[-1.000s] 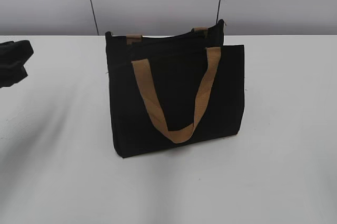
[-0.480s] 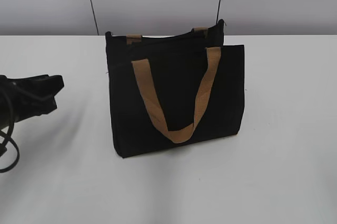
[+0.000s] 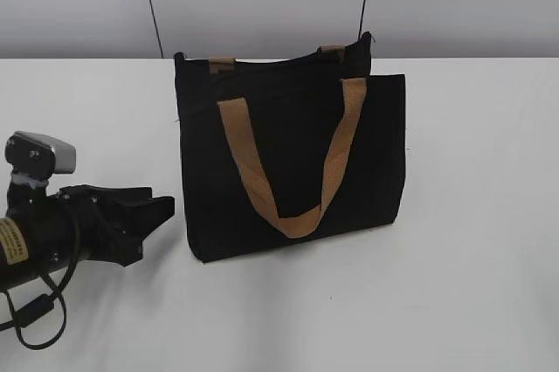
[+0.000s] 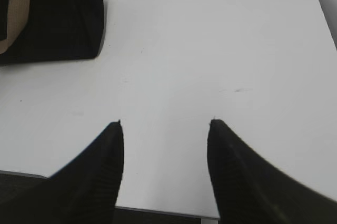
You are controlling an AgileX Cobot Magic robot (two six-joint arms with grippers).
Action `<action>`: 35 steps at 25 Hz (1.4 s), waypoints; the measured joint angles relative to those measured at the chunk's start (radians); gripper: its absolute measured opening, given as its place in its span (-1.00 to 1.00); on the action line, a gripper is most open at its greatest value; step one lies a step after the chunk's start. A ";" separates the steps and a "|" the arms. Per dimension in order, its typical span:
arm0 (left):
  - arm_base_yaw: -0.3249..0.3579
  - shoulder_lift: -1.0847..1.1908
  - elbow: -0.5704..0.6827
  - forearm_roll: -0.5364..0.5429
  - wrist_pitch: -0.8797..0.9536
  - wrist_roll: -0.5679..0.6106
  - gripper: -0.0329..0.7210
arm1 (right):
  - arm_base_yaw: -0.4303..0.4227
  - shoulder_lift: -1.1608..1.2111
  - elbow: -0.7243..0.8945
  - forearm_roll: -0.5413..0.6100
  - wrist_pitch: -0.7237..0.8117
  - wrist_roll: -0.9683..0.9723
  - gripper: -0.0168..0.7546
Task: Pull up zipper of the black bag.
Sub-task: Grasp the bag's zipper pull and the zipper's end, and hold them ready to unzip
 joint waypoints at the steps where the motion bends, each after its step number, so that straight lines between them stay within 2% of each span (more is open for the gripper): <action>1: 0.000 0.019 -0.004 0.005 -0.006 0.000 -0.12 | 0.000 0.000 0.000 0.000 0.000 0.000 0.08; 5: 0.000 0.066 -0.033 0.019 -0.042 0.000 0.18 | 0.000 0.000 0.000 0.000 0.000 0.000 0.08; 8: 0.000 0.075 -0.061 0.020 -0.059 0.008 0.23 | 0.000 0.000 0.000 0.000 0.000 0.000 0.08; 12: 0.000 0.076 -0.117 0.030 -0.035 0.023 0.17 | 0.000 0.000 0.000 0.000 0.000 0.000 0.08; 19: 0.000 0.076 -0.248 0.176 0.129 0.027 0.13 | 0.000 0.000 0.000 0.000 0.000 0.000 0.08; 22: 0.000 0.077 -0.284 0.189 0.179 0.027 0.13 | 0.000 0.000 0.000 0.000 0.000 0.000 0.08; 25: 0.000 0.077 -0.309 0.193 0.205 0.027 0.10 | 0.000 0.000 0.000 0.000 0.000 0.000 0.08; 30: 0.000 0.077 -0.320 0.217 0.231 0.027 -0.08 | 0.000 0.000 0.000 0.000 0.000 0.000 0.08; 35: 0.000 0.077 -0.320 0.256 0.248 0.027 -0.11 | 0.000 0.000 0.000 0.000 0.000 0.000 0.08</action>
